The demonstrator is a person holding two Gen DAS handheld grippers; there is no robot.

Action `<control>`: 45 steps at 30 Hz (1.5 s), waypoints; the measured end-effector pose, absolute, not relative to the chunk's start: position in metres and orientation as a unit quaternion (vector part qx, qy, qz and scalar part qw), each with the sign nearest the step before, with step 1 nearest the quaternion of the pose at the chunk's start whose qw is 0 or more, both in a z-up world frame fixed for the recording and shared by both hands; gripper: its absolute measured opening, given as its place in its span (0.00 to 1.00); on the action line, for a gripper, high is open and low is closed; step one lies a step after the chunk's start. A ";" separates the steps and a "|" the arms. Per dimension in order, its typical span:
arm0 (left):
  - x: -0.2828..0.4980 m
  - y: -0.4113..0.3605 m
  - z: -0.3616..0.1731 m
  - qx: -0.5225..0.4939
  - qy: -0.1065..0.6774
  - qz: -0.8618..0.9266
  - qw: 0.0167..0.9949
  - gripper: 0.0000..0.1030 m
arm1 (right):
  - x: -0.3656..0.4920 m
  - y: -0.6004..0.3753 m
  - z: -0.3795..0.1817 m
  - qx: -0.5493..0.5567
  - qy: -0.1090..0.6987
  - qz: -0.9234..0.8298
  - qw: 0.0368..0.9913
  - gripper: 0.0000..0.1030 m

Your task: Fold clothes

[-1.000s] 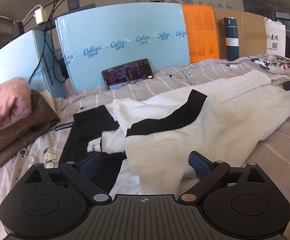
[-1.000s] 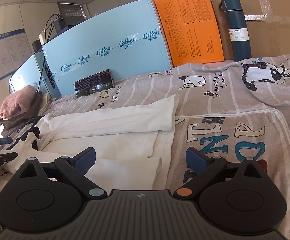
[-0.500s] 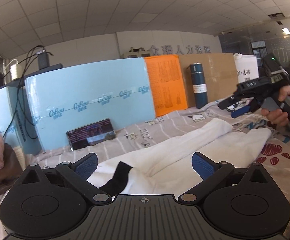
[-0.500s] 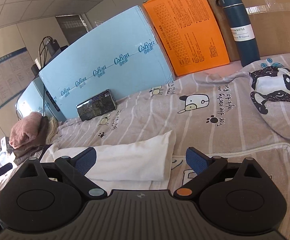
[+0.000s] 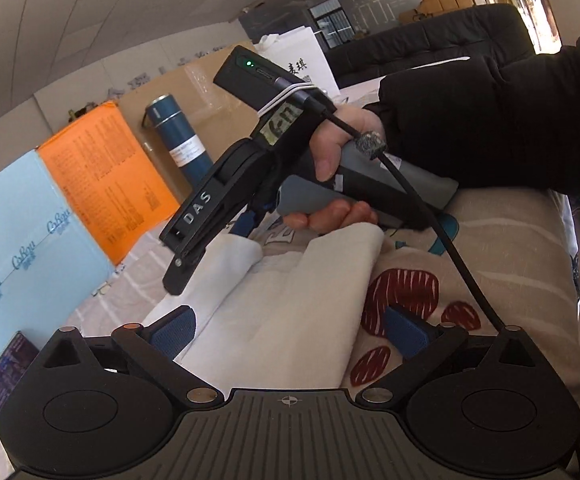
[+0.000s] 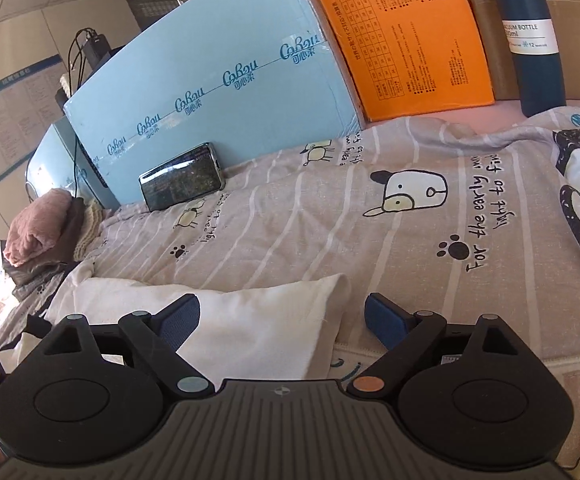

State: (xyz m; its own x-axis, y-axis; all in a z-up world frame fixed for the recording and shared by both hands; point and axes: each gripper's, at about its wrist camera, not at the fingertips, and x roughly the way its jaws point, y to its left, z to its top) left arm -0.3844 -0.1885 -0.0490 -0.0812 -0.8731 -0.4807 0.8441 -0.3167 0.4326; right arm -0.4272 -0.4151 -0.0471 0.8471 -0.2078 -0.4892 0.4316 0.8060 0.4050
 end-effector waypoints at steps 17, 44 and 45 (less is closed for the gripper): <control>-0.336 -0.188 -0.020 0.175 0.090 -0.785 0.588 0.09 | -0.440 -0.395 -0.030 0.214 0.154 -0.148 0.953 0.13; -0.150 0.060 -0.023 -0.150 0.050 -0.627 0.763 0.09 | -0.178 -0.203 0.078 0.125 0.156 -0.120 0.972 0.11; -0.144 0.071 -0.026 -0.151 0.055 -0.615 0.772 0.09 | -0.164 -0.195 0.074 0.120 0.166 -0.118 0.972 0.11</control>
